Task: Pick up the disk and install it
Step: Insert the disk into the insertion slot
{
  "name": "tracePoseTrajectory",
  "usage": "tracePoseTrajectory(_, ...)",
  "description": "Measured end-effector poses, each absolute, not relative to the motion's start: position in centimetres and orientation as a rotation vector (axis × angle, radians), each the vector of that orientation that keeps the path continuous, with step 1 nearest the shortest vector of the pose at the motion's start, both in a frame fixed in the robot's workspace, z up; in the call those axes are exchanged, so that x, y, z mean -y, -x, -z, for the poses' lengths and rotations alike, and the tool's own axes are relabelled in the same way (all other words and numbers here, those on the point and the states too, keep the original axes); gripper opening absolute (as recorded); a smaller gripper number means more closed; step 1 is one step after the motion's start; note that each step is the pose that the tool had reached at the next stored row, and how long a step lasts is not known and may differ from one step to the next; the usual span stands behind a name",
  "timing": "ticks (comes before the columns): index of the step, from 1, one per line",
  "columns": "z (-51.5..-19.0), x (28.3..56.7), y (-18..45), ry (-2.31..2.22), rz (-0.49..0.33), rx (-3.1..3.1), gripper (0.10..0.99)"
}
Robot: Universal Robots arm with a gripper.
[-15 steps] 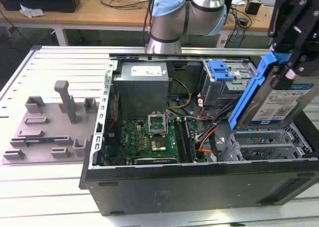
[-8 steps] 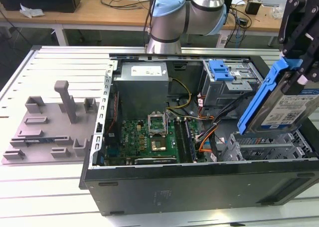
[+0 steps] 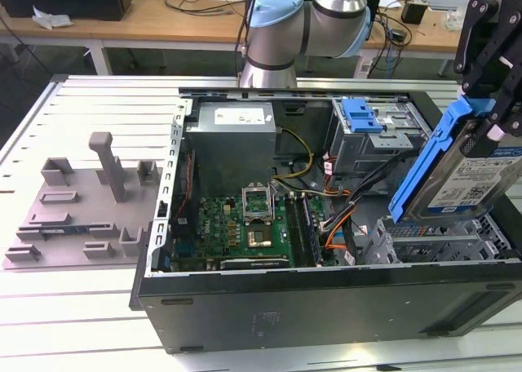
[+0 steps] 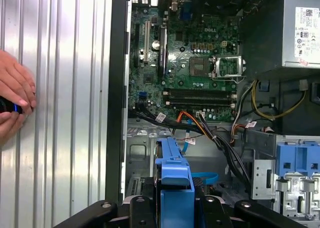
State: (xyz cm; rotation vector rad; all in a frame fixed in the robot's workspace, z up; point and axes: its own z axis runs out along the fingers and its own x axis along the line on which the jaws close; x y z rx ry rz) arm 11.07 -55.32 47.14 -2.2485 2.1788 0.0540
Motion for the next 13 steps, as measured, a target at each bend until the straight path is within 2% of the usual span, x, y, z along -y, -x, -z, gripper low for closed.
tracePoseTrajectory(13,-46.34,54.82,-11.22,2.249,-0.054,-2.179,0.365)
